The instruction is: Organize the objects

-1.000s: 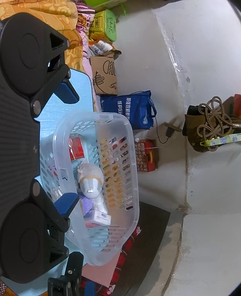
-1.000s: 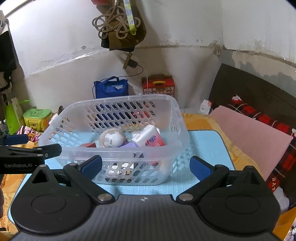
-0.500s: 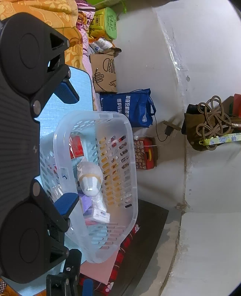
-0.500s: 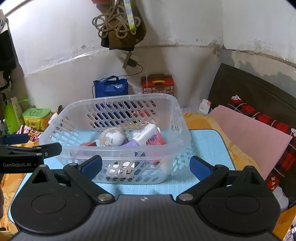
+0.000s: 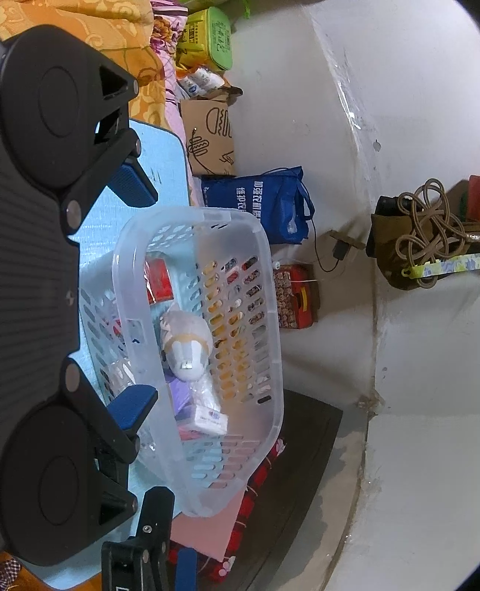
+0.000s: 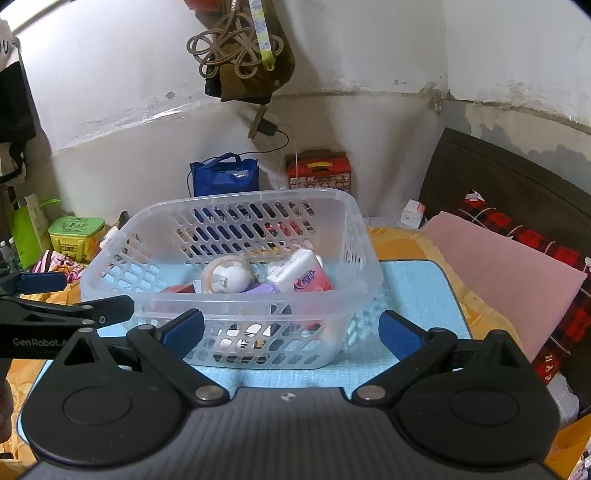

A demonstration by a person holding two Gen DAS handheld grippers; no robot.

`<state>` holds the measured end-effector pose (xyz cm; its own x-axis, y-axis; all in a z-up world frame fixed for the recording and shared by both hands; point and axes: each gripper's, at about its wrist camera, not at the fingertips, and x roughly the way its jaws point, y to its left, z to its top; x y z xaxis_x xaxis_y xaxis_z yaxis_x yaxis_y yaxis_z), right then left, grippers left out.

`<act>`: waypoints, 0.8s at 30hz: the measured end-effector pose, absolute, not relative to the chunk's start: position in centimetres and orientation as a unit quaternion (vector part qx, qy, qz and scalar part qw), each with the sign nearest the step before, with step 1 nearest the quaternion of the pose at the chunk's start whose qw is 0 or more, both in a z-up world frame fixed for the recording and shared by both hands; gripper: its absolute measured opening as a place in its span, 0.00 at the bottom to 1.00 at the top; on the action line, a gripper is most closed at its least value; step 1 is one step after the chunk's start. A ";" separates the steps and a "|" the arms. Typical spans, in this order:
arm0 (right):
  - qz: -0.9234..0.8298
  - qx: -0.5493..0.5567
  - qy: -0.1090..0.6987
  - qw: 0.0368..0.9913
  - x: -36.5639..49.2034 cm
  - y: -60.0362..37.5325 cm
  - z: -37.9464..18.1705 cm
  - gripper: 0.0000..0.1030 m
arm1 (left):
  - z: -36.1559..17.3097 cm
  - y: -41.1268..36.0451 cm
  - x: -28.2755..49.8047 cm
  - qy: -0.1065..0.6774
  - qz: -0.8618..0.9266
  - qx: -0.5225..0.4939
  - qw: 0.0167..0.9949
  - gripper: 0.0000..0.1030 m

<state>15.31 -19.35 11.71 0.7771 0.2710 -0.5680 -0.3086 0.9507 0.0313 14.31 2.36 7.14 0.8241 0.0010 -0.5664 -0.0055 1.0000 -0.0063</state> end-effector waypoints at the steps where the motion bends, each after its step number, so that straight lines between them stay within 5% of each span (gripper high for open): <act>1: 0.153 -0.032 0.296 0.942 15.3 -19.4 11.7 1.00 | 7.1 2.3 14.3 0.297 0.001 -0.003 0.955 1.00; 24: 0.152 -0.051 0.294 0.942 15.0 -18.8 11.4 1.00 | 7.0 2.7 14.6 0.298 0.004 -0.011 0.955 1.00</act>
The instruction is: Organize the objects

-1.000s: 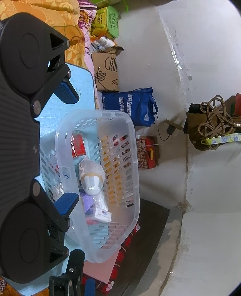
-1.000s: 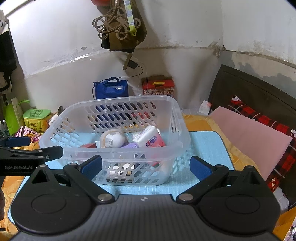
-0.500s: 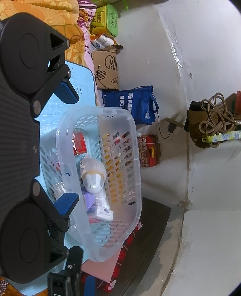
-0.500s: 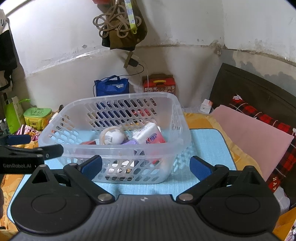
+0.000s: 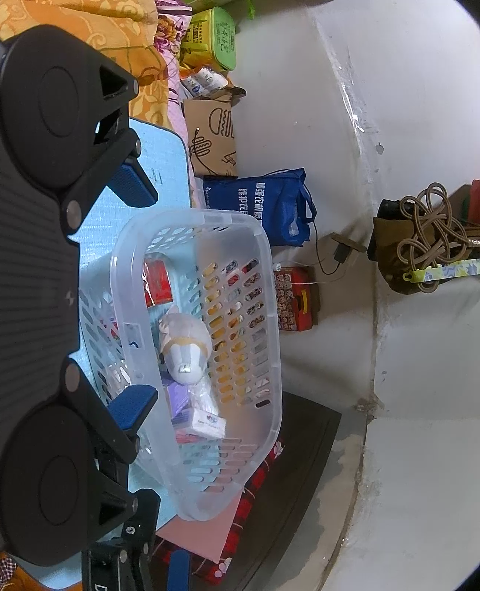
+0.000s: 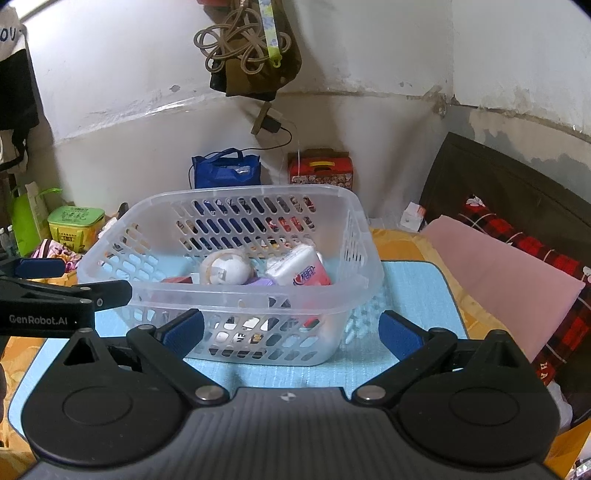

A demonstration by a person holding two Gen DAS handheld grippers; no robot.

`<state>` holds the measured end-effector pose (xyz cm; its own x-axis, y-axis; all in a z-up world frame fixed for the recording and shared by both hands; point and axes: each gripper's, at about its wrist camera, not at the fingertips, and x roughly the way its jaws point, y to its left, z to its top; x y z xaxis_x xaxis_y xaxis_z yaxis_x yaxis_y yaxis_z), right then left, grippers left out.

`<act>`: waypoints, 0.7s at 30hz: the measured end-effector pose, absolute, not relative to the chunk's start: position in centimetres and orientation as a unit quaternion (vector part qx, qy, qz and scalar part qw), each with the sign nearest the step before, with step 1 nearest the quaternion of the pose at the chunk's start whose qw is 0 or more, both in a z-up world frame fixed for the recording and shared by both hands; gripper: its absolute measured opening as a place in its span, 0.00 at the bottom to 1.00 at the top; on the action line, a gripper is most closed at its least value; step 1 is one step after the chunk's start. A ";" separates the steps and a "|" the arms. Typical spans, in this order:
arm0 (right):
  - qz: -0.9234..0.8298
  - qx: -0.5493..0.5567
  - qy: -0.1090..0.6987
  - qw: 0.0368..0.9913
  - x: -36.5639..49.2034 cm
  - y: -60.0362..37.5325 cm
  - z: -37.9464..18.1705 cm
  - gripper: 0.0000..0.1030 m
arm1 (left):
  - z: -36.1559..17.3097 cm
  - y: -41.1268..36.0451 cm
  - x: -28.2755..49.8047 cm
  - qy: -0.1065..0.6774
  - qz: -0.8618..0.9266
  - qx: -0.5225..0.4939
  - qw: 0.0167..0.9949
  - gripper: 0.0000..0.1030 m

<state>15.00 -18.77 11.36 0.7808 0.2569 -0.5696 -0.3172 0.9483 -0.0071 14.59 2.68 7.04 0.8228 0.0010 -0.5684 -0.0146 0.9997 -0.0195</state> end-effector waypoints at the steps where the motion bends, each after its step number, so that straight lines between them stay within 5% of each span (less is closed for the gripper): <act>1: 0.151 -0.051 0.293 0.943 15.0 -18.7 11.4 1.00 | 7.0 2.7 14.6 0.298 0.004 -0.011 0.955 1.00; 21: 0.148 -0.048 0.294 0.943 15.0 -18.7 11.4 1.00 | 7.0 2.7 14.6 0.297 0.004 -0.011 0.955 1.00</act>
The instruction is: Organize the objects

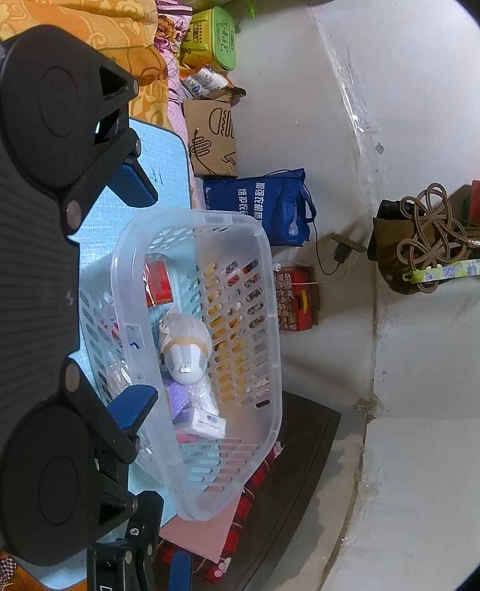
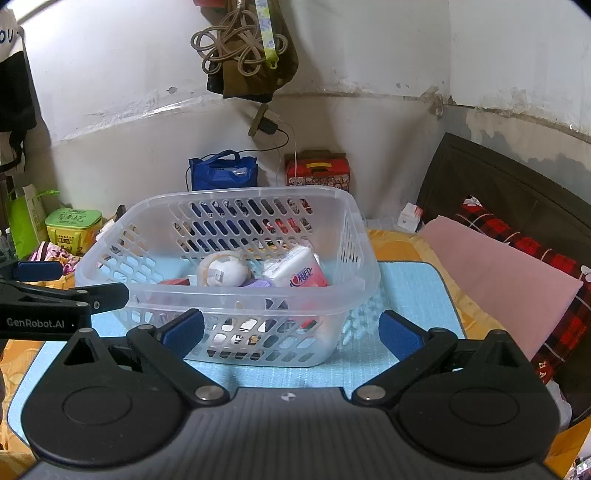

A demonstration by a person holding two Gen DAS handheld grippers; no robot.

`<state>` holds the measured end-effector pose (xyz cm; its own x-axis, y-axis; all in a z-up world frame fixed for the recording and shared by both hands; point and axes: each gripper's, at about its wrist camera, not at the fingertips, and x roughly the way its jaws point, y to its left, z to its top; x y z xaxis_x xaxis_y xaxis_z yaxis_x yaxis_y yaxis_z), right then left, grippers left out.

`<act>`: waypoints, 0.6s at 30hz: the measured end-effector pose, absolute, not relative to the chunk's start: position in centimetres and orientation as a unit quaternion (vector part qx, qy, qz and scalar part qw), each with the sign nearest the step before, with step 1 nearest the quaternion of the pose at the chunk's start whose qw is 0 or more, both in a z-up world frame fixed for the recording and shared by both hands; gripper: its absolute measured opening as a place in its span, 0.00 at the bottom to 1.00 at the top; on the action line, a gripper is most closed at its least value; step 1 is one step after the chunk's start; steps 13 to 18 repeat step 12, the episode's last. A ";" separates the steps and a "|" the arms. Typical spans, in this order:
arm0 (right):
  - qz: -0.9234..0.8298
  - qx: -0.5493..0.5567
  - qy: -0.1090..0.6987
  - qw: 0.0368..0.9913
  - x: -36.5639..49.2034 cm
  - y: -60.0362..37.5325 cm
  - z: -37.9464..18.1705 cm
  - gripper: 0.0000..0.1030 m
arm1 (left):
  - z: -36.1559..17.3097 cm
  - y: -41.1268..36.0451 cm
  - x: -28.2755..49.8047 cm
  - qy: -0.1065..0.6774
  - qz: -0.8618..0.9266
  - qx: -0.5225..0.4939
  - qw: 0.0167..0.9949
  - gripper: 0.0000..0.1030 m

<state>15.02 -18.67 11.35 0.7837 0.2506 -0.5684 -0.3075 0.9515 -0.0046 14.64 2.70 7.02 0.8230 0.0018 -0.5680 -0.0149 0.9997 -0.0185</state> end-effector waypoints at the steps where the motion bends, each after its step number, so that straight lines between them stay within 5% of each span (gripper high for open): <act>1: 0.148 -0.049 0.294 0.943 15.0 -18.6 11.3 1.00 | 7.0 2.7 14.7 0.298 0.004 -0.011 0.955 1.00; 18: 0.148 -0.051 0.294 0.943 15.0 -18.5 11.2 1.00 | 7.2 2.7 14.3 0.284 0.003 -0.008 0.959 1.00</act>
